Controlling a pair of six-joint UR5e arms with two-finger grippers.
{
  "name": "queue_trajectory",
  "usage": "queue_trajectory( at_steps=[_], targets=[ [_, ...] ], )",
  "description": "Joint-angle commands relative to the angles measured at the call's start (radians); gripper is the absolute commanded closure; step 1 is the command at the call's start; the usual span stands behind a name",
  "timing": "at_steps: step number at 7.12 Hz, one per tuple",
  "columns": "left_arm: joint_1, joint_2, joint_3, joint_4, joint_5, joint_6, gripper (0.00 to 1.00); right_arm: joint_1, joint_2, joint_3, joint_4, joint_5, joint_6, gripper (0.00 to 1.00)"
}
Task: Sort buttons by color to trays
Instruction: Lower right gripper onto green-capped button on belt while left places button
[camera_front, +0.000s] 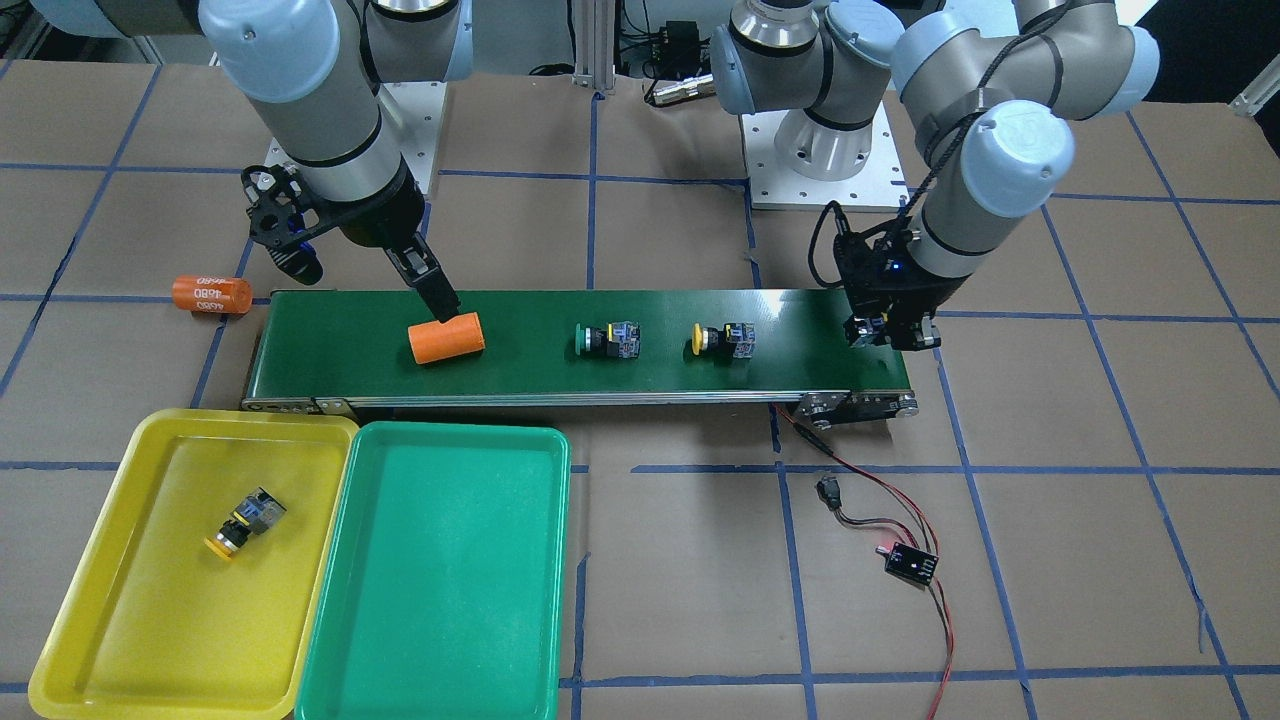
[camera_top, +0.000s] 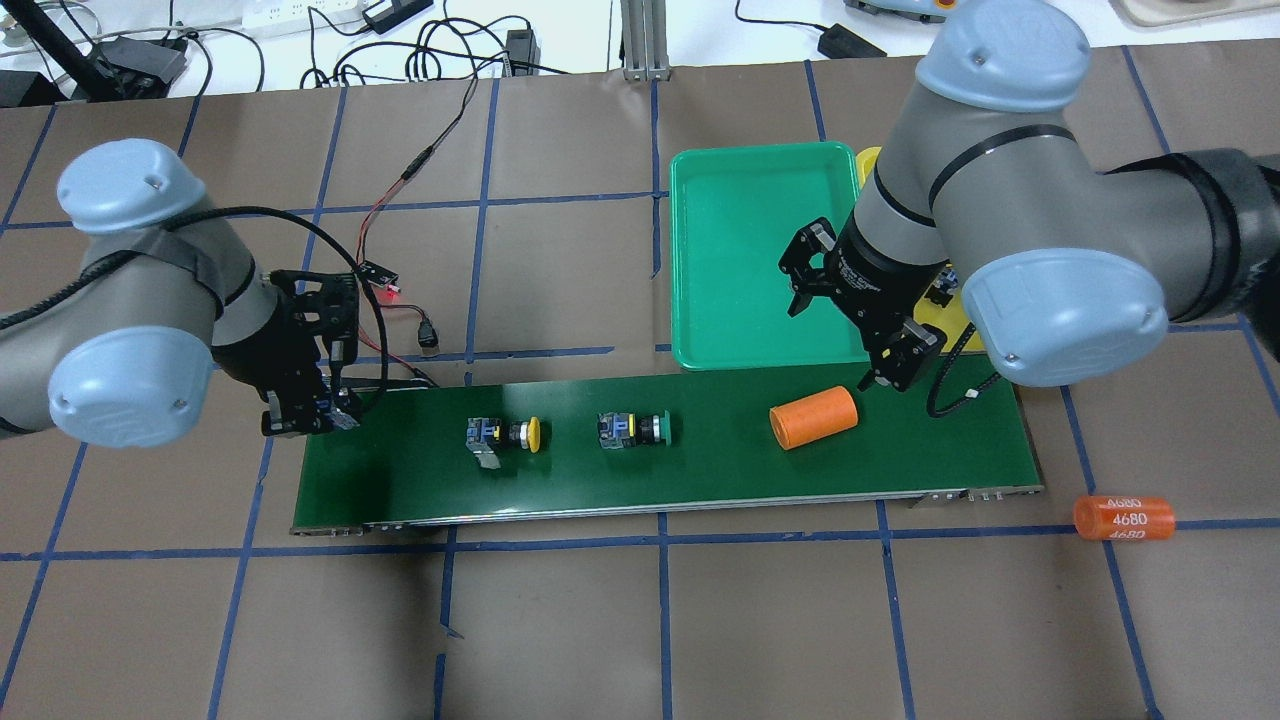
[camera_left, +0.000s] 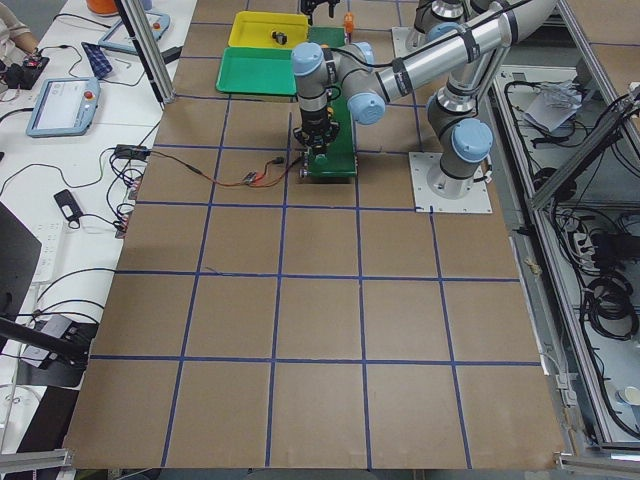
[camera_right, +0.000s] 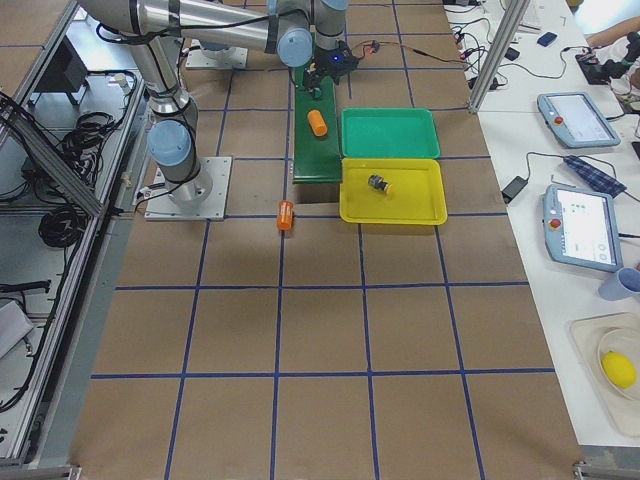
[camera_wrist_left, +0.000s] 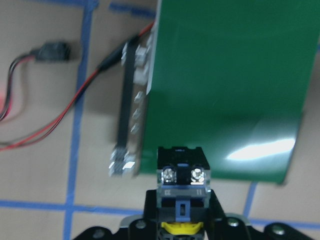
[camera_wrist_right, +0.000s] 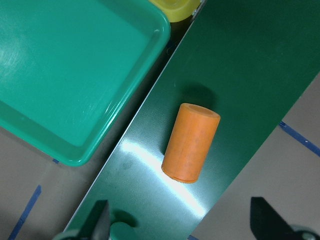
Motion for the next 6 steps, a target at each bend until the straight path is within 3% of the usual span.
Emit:
queue_trajectory(
  at_steps=[1, 2, 3, 4, 6],
  targets=[
    [-0.045, -0.022, -0.047, 0.057, -0.008, -0.050, 0.37, 0.070, 0.027, 0.053, -0.113, -0.008, 0.099, 0.00],
    [-0.047, -0.025, -0.052, 0.055, -0.014, -0.089, 0.04, 0.117, 0.068, 0.055, -0.140, -0.014, 0.162, 0.00],
    [-0.047, -0.016, -0.040, 0.055, -0.015, -0.153, 0.00, 0.160, 0.095, 0.057, -0.180, -0.017, 0.211, 0.00],
    [-0.045, 0.016, -0.034, 0.052, -0.026, -0.336, 0.00, 0.180, 0.115, 0.058, -0.189, -0.016, 0.229, 0.00],
    [-0.056, 0.053, 0.081, -0.059, -0.124, -0.681, 0.00, 0.225, 0.156, 0.067, -0.235, -0.016, 0.293, 0.00]
  ],
)
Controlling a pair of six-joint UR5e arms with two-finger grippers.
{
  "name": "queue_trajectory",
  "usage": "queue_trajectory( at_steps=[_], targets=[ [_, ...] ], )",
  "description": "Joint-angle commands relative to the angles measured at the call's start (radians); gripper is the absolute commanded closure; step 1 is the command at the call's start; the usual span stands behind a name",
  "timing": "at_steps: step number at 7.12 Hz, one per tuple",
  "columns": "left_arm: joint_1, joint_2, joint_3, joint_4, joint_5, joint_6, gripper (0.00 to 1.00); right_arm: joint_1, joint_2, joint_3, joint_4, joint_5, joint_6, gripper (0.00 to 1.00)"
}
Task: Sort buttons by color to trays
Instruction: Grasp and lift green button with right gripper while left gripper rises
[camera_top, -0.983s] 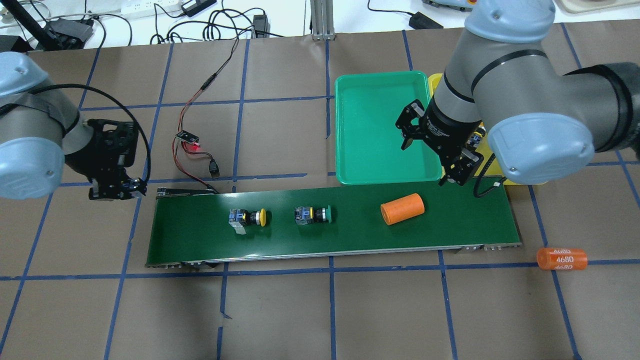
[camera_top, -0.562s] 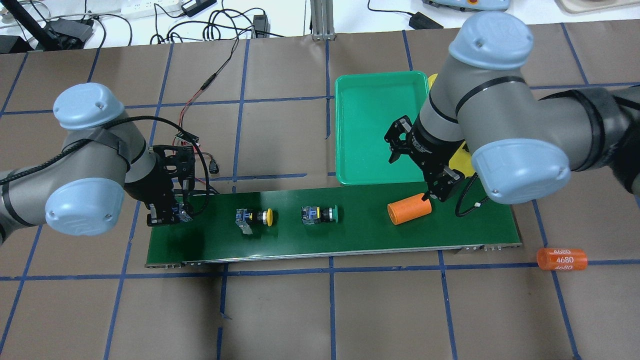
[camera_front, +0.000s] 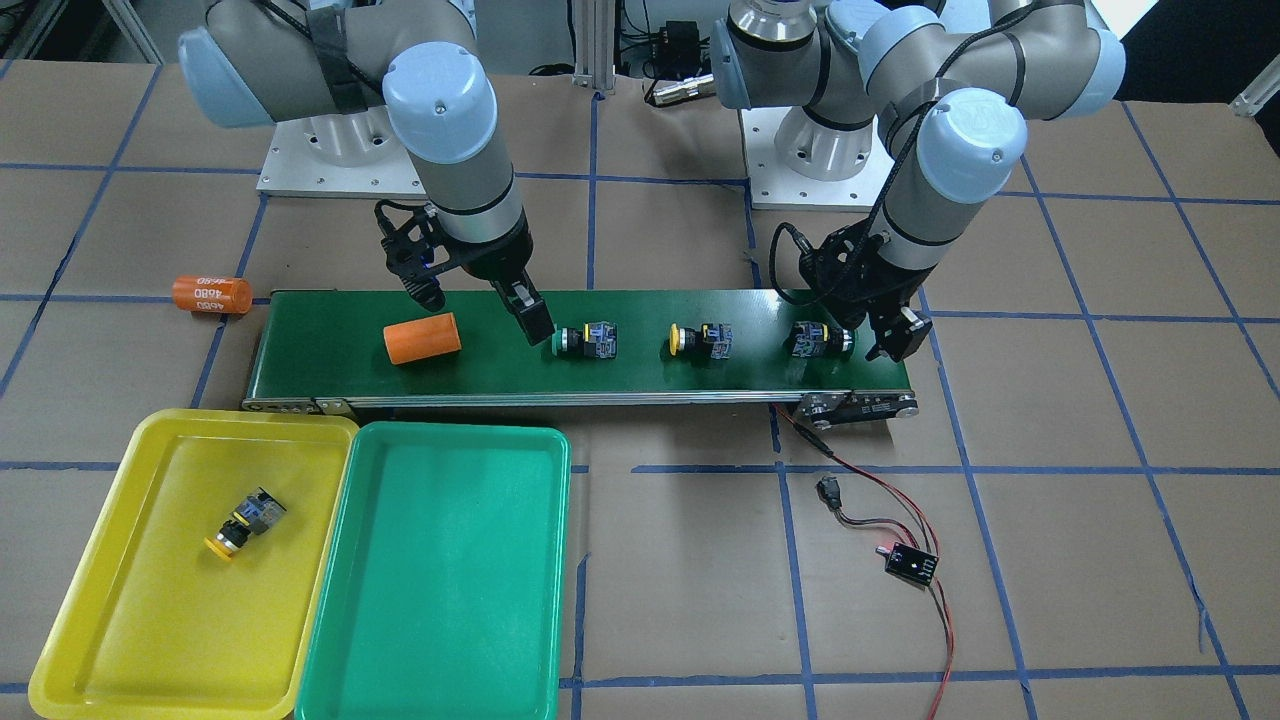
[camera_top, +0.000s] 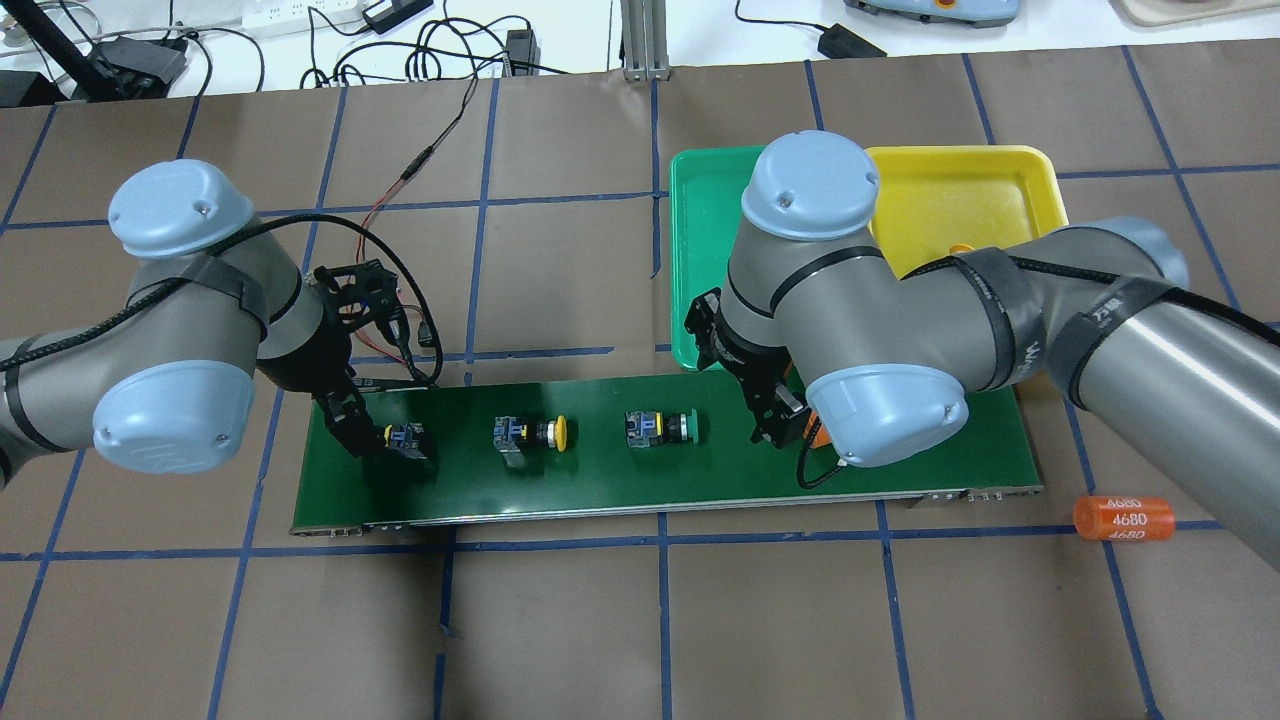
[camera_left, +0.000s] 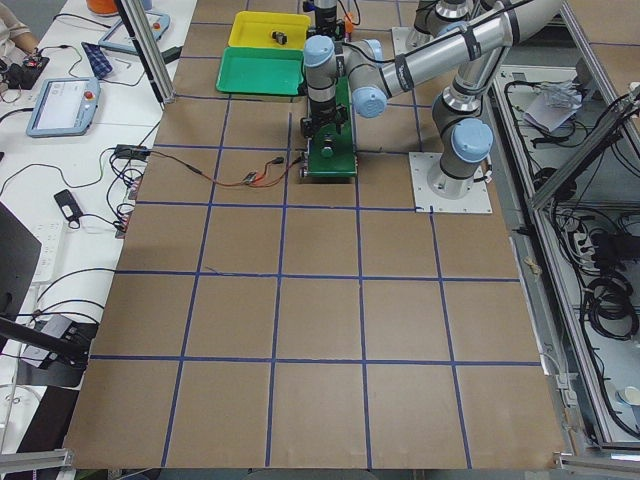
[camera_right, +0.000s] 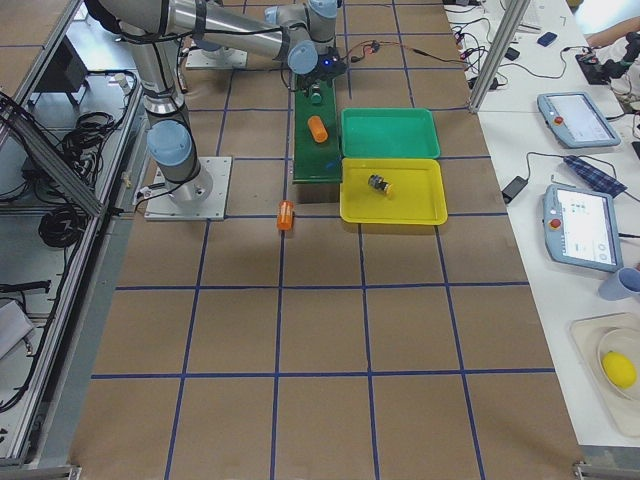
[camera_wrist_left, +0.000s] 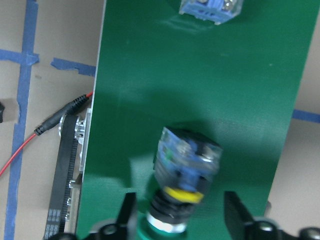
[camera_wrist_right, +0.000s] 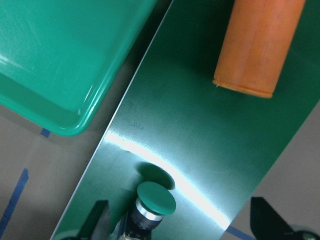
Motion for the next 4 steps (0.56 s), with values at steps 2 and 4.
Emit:
queue_trajectory(
  at_steps=[2, 4],
  targets=[
    [-0.041, 0.075, 0.210, -0.319, -0.057, -0.366, 0.00, 0.034, 0.044, 0.017, -0.060, 0.000, 0.049, 0.00],
    [-0.060, 0.056, 0.449, -0.547, -0.051, -0.603, 0.00, 0.034, 0.080, 0.018, -0.106, -0.002, 0.049, 0.00]
  ],
)
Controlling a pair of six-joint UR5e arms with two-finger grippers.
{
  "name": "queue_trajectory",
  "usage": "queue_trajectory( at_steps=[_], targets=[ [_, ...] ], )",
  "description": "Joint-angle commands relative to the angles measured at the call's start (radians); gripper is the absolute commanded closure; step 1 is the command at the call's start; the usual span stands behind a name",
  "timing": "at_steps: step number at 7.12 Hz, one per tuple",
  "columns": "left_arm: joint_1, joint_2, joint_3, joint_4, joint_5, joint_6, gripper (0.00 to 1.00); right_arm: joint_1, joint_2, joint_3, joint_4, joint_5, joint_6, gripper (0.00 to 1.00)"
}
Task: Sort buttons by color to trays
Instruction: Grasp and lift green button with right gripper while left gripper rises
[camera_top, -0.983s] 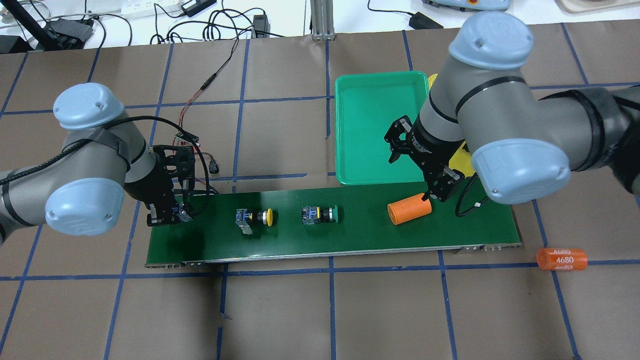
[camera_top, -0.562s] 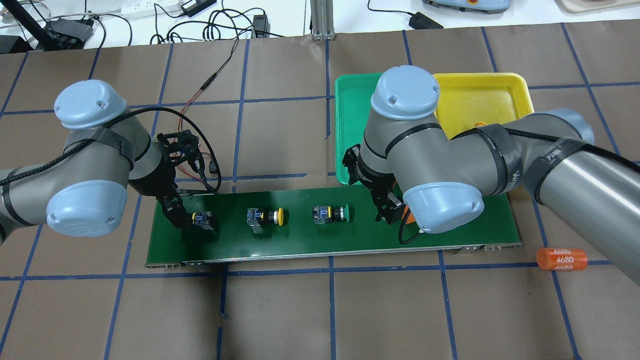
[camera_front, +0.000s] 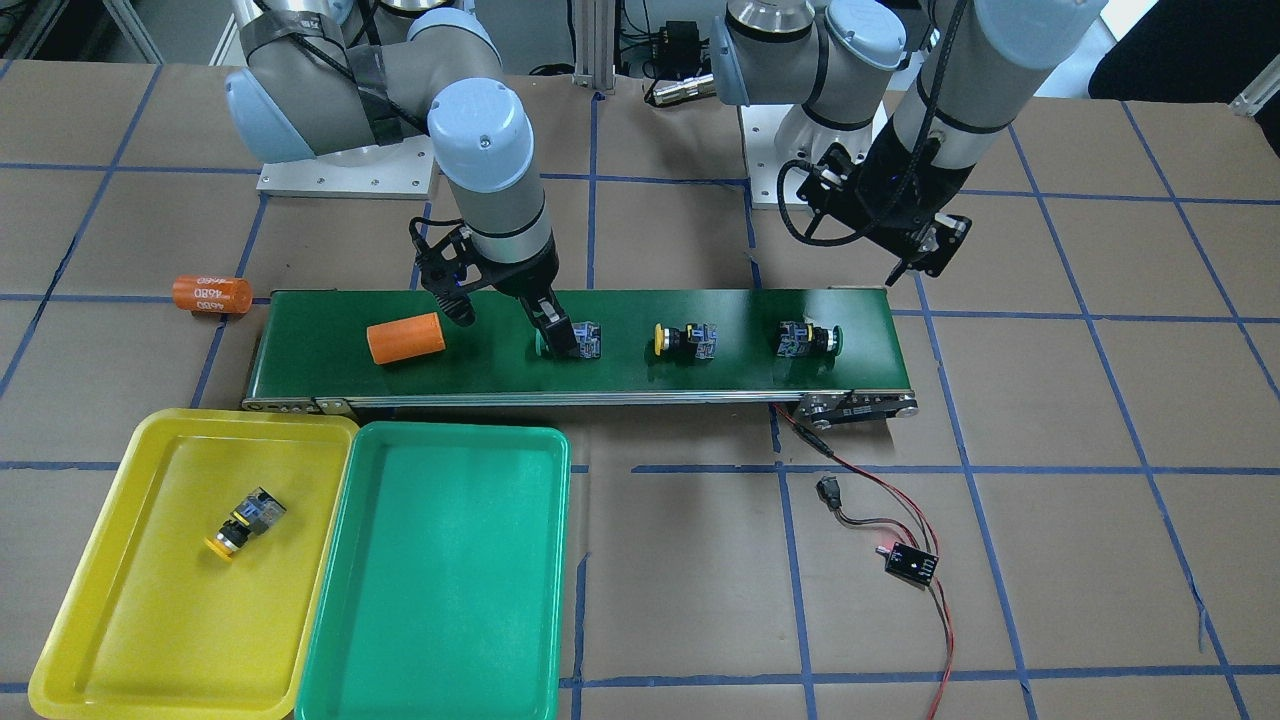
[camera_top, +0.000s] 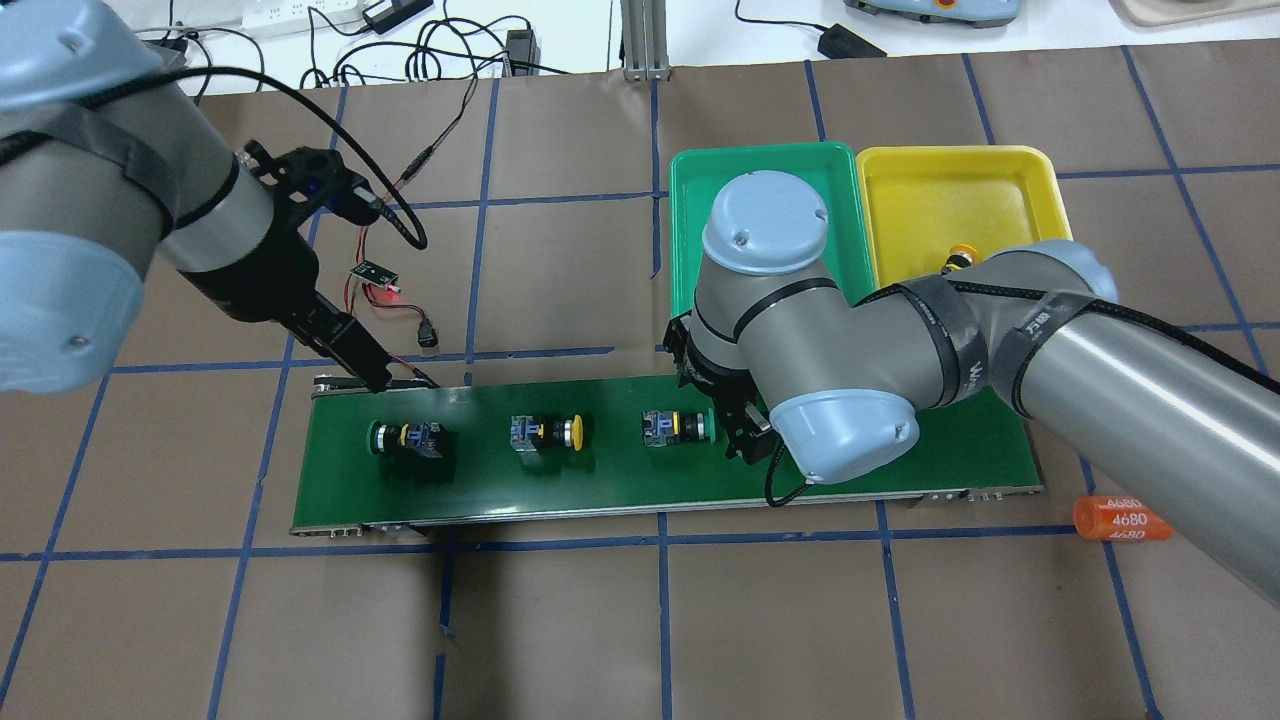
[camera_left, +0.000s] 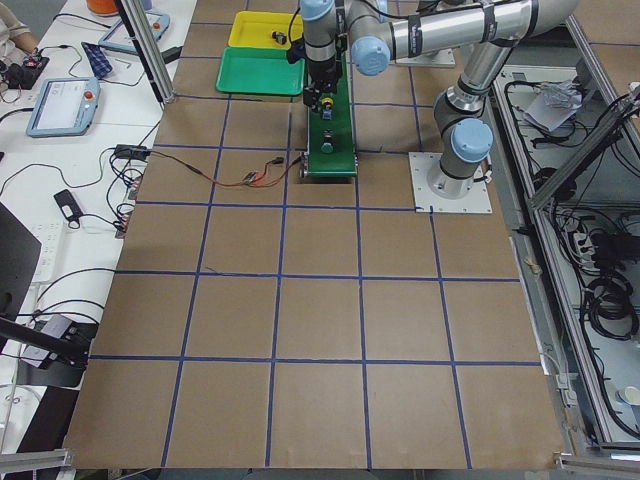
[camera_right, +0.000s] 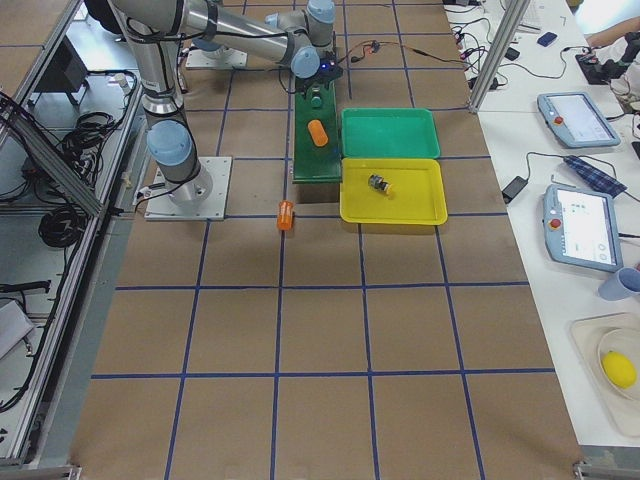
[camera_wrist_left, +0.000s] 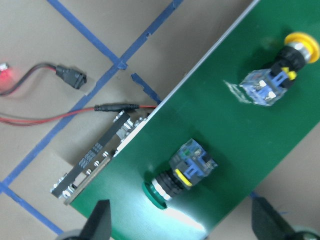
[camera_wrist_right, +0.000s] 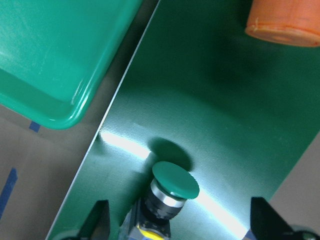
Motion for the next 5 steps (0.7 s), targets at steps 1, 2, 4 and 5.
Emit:
queue_trajectory(
  at_steps=[1, 2, 4, 5],
  targets=[
    [-0.017, -0.007, 0.195, -0.211, 0.009, -0.286, 0.00, -0.001, 0.035, 0.003, -0.033, -0.001, 0.001, 0.00],
    [-0.019, -0.009, 0.189, -0.219, 0.014, -0.354, 0.00, -0.001, 0.044, 0.001, -0.033, -0.007, 0.001, 0.00],
    [-0.020, -0.021, 0.190, -0.123, 0.011, -0.665, 0.00, -0.001, 0.055, 0.011, -0.033, -0.054, 0.001, 0.18],
    [-0.020, -0.023, 0.201, -0.118, 0.019, -0.665, 0.00, -0.001, 0.056, 0.023, -0.036, -0.053, 0.000, 0.48]
  ],
)
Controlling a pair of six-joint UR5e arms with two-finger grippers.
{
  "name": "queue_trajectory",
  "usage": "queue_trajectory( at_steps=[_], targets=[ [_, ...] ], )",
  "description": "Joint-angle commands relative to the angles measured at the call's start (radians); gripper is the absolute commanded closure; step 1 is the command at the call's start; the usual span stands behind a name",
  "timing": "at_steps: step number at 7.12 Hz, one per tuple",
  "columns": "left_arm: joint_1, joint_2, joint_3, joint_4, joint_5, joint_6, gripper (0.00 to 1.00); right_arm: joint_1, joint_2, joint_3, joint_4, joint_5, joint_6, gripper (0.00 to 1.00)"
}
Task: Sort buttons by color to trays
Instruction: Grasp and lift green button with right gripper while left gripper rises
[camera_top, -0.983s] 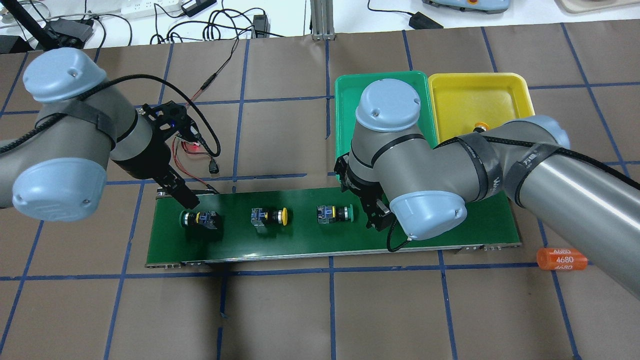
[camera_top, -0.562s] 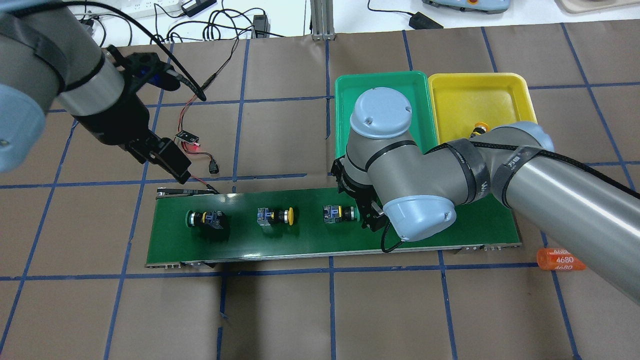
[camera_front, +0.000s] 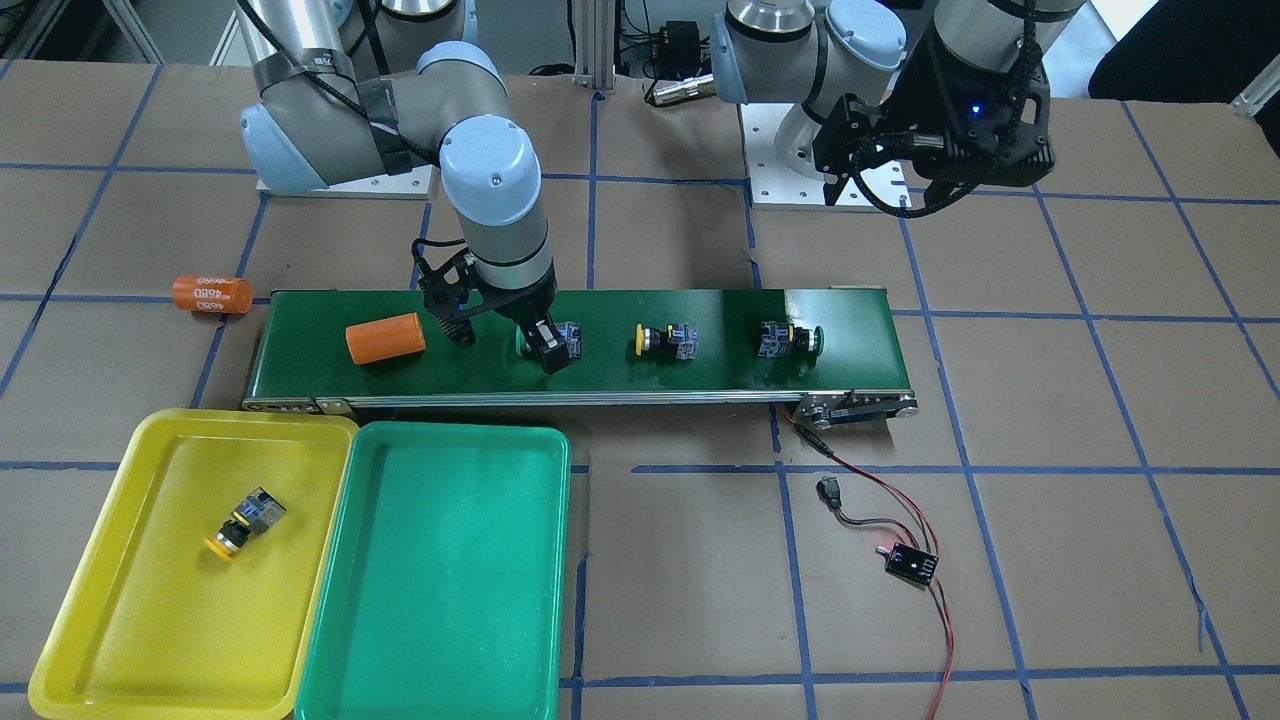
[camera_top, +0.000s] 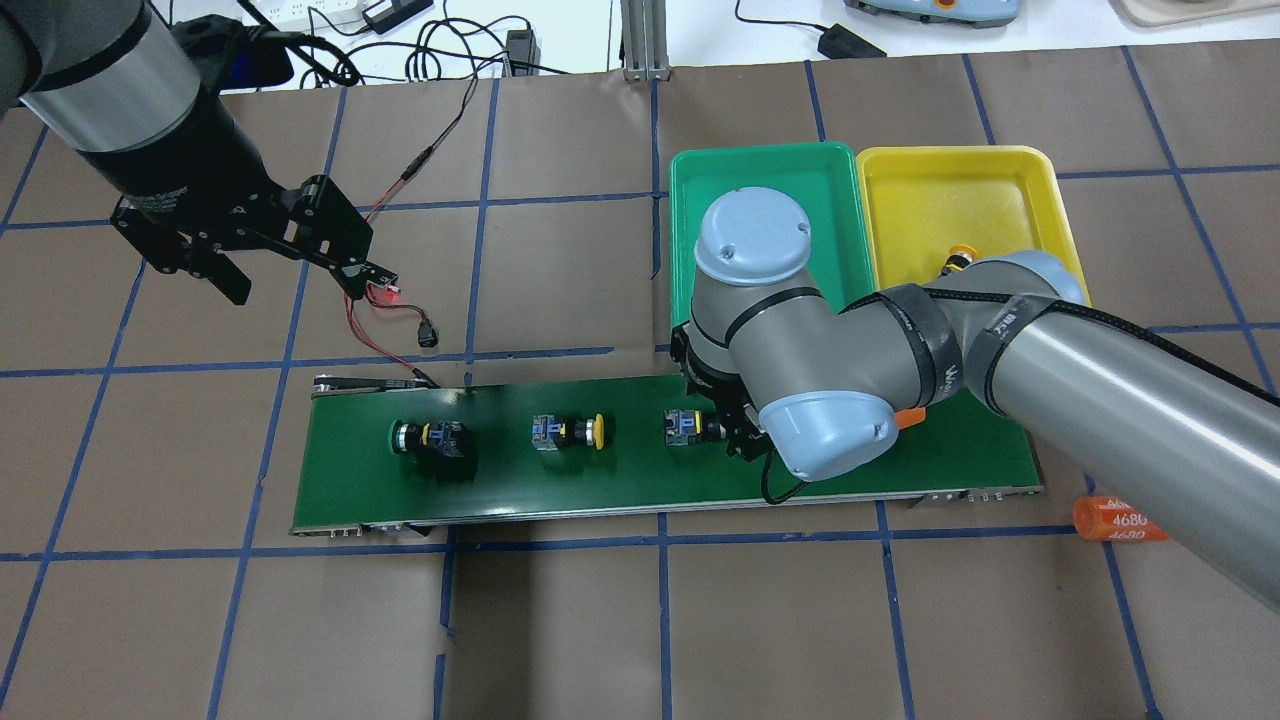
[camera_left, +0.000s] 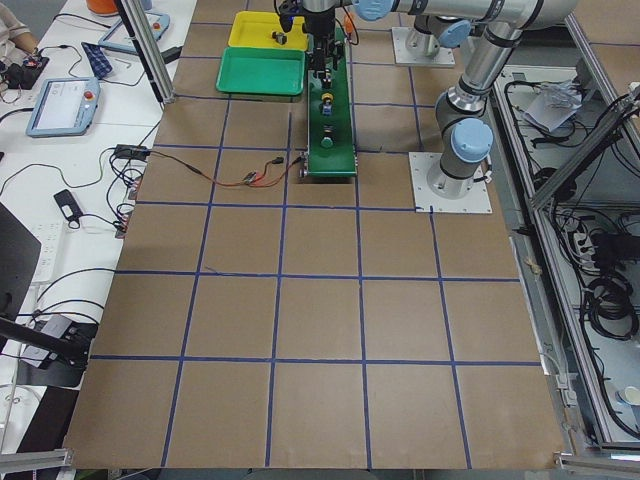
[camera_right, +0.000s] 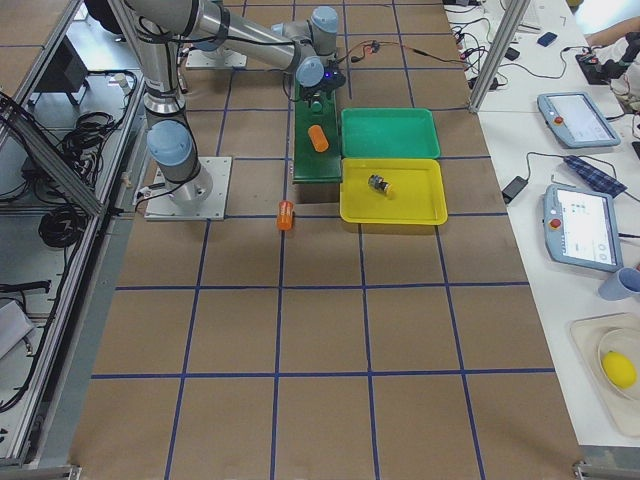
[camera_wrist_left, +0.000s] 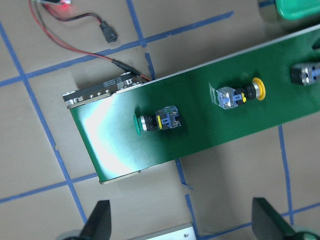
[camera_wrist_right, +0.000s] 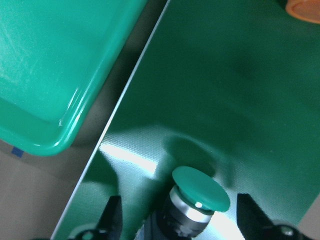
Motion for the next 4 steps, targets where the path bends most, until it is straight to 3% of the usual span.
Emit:
queue_trajectory(
  at_steps=[1, 2, 4],
  targets=[
    [-0.001, -0.007, 0.016, 0.026, 0.006, -0.072, 0.00, -0.002, 0.005, 0.011, -0.028, -0.009, -0.006, 0.92],
    [-0.004, -0.012, 0.021, 0.032, 0.006, -0.076, 0.00, -0.005, -0.003, 0.011, -0.036, -0.006, -0.019, 1.00],
    [-0.054, -0.032, 0.032, 0.068, 0.008, -0.073, 0.00, -0.024, -0.008, 0.006, -0.027, -0.029, -0.053, 1.00]
  ],
)
